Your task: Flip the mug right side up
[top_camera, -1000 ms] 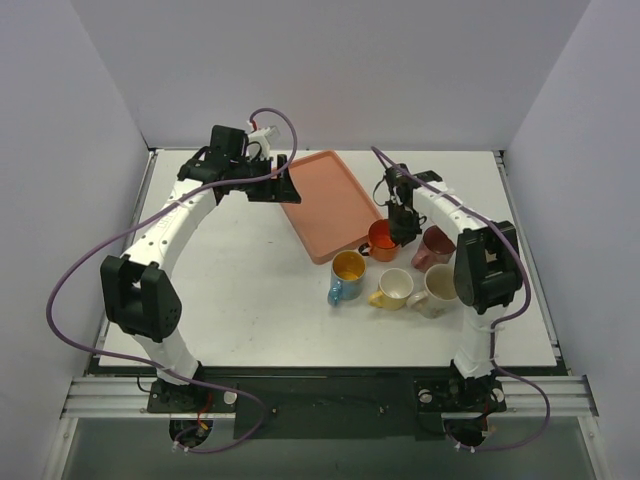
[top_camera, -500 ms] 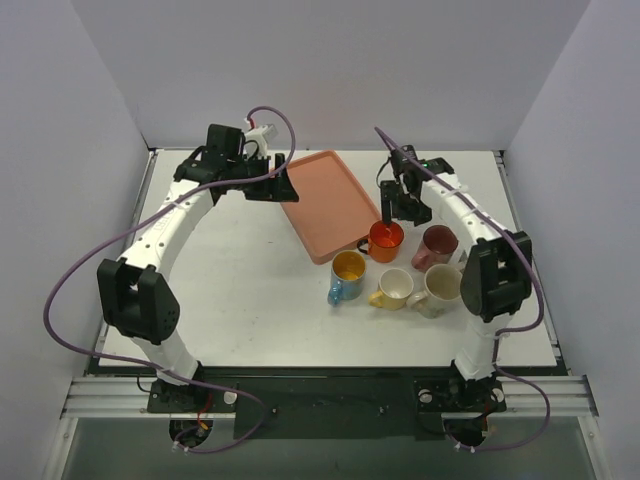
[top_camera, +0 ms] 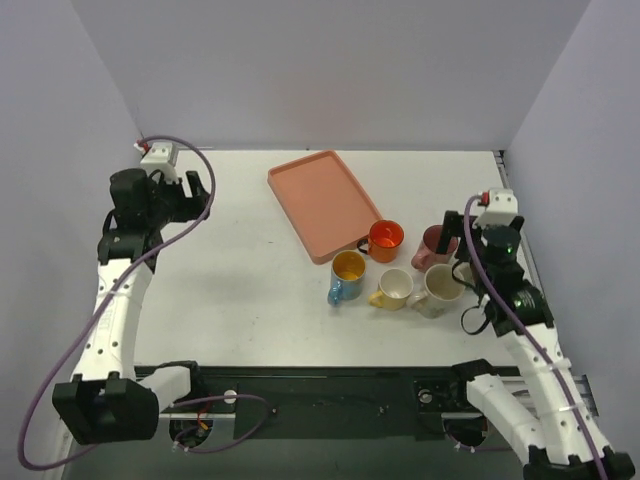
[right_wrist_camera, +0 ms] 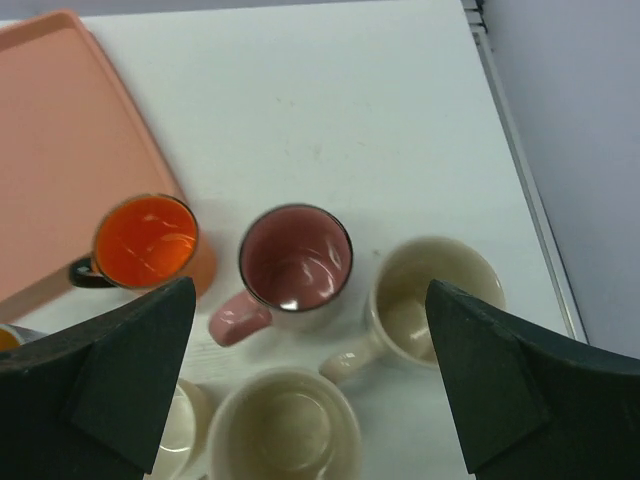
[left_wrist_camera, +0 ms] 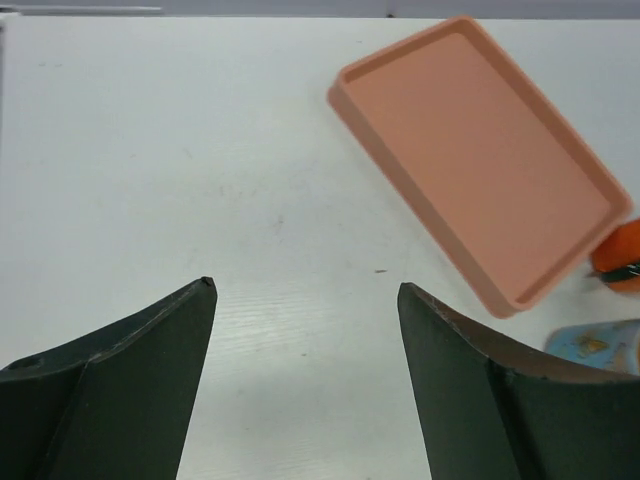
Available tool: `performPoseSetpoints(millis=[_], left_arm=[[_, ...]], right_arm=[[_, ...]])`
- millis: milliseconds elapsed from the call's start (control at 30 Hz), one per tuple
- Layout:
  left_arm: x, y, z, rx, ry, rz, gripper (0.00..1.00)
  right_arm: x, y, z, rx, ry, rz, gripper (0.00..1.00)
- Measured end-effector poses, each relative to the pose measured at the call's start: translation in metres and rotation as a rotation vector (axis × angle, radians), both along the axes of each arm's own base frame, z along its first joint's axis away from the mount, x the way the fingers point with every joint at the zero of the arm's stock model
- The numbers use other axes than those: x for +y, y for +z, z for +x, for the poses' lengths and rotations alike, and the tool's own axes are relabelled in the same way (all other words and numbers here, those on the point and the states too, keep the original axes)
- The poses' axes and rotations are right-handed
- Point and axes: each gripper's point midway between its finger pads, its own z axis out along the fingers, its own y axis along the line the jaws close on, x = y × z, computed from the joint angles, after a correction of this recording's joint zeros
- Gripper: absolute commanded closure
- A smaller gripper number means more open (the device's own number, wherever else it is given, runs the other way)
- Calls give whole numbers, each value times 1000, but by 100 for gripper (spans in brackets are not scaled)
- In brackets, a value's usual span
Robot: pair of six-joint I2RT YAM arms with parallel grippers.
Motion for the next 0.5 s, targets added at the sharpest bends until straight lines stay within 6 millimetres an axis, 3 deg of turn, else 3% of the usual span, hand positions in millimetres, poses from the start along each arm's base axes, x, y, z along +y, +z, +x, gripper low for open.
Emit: performPoseSetpoints(millis=[100,233,333,500], left_arm=[[27,-16,-10,-43,108,28,14],[48,-73,-34,-5,243,40,13],[62,-110,-52,57,370,18,13],[79,-144,-67,83,512,29,18]], right_arm=[[-16,-31,-24,-44,-32,-29,7],[-36,-73,-56,-81,-107,-49,5],[-50,-80,-69,-163,-181,-32,6],[-58,-100,-75,-184,-246,-4,8]])
